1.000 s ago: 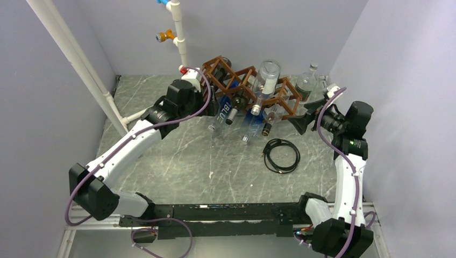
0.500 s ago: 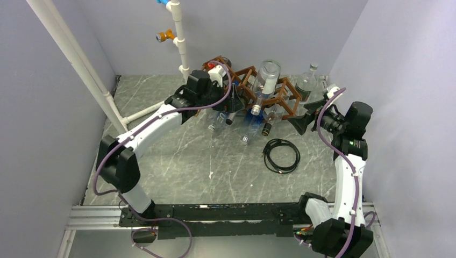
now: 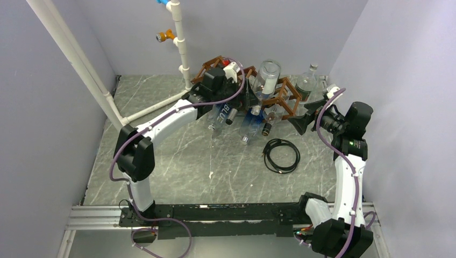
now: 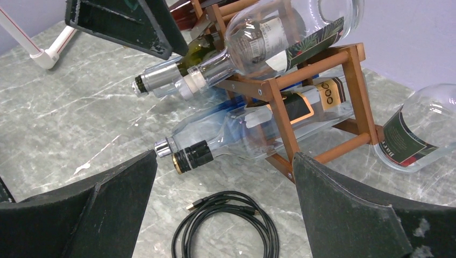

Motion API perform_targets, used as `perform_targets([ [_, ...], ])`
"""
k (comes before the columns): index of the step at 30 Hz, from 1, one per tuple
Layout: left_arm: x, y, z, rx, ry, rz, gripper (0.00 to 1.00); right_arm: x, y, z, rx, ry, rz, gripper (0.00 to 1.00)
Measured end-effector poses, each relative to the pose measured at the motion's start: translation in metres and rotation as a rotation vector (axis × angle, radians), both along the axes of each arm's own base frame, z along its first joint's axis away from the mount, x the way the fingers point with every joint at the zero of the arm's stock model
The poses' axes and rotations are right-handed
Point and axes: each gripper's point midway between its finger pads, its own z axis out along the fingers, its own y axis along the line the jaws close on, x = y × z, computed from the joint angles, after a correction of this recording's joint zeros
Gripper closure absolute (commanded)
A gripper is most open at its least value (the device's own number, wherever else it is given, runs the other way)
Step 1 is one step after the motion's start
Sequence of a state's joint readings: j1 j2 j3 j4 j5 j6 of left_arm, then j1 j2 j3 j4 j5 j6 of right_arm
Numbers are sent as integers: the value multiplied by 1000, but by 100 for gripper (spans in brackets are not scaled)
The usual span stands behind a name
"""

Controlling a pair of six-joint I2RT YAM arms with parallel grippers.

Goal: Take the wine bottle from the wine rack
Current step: Pick up the wine bottle from the wine rack.

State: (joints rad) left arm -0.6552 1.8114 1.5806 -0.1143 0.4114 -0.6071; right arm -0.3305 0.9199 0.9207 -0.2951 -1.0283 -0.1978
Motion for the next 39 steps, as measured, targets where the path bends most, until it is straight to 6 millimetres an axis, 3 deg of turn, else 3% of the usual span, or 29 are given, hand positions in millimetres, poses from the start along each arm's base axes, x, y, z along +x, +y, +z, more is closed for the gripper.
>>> perform_targets([
  [4, 8, -13, 2, -13, 1, 2, 16, 0, 0, 1, -6, -6, -3, 1],
  [11, 25, -26, -19, 18, 33, 42, 25, 0, -1, 1, -12, -12, -5, 1],
  [20, 29, -44, -35, 54, 54, 62, 31, 1, -2, 1, -19, -15, -12, 1],
  [29, 35, -53, -51, 90, 73, 83, 36, 2, -4, 0, -24, -16, -21, 1],
  [39, 37, -53, -53, 117, 93, 110, 42, 2, -4, 0, -24, -16, -21, 1],
])
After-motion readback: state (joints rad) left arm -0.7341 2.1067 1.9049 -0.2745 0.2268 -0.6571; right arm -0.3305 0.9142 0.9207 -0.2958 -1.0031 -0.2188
